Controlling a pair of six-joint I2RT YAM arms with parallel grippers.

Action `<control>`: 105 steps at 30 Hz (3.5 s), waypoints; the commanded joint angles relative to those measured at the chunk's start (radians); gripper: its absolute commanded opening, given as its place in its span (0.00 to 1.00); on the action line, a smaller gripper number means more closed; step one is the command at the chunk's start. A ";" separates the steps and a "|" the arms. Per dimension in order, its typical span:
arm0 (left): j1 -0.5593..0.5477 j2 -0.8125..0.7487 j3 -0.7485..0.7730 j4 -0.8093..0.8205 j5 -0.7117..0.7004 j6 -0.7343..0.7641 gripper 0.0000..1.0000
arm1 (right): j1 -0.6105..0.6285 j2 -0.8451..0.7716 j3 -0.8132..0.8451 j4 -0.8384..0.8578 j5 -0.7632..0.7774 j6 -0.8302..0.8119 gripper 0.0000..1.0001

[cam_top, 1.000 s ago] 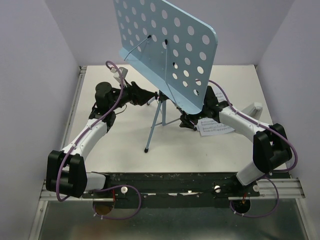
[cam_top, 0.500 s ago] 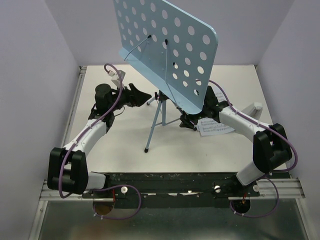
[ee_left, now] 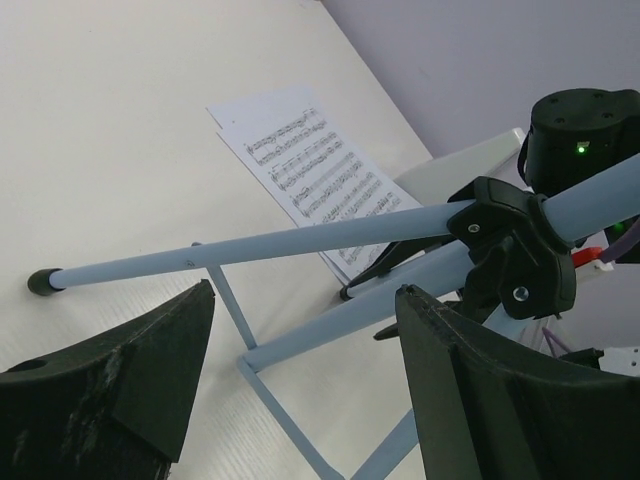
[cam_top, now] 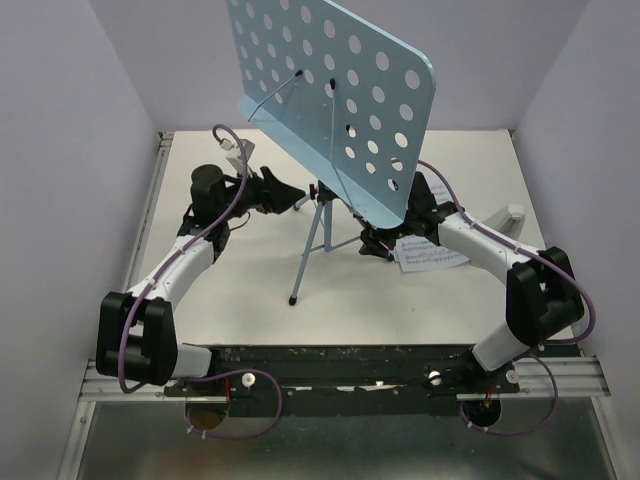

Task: Pack up the instrument practice props

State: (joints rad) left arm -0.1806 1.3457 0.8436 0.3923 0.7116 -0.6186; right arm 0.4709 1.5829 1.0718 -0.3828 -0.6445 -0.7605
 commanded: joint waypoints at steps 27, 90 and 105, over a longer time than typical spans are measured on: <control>-0.007 0.023 0.080 0.089 0.040 -0.095 0.83 | 0.003 -0.012 -0.007 0.010 0.011 -0.013 0.62; 0.039 -0.039 0.032 -0.280 -0.038 0.176 0.82 | -0.027 -0.055 0.066 -0.024 -0.023 0.048 0.78; -0.014 -0.434 -0.081 -0.880 0.097 1.011 0.99 | -0.184 -0.199 0.071 0.656 -0.409 0.868 1.00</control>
State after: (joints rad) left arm -0.1497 0.9695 0.8013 -0.2451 0.7582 0.0780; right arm 0.2710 1.3422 1.1591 -0.1589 -0.9230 -0.3050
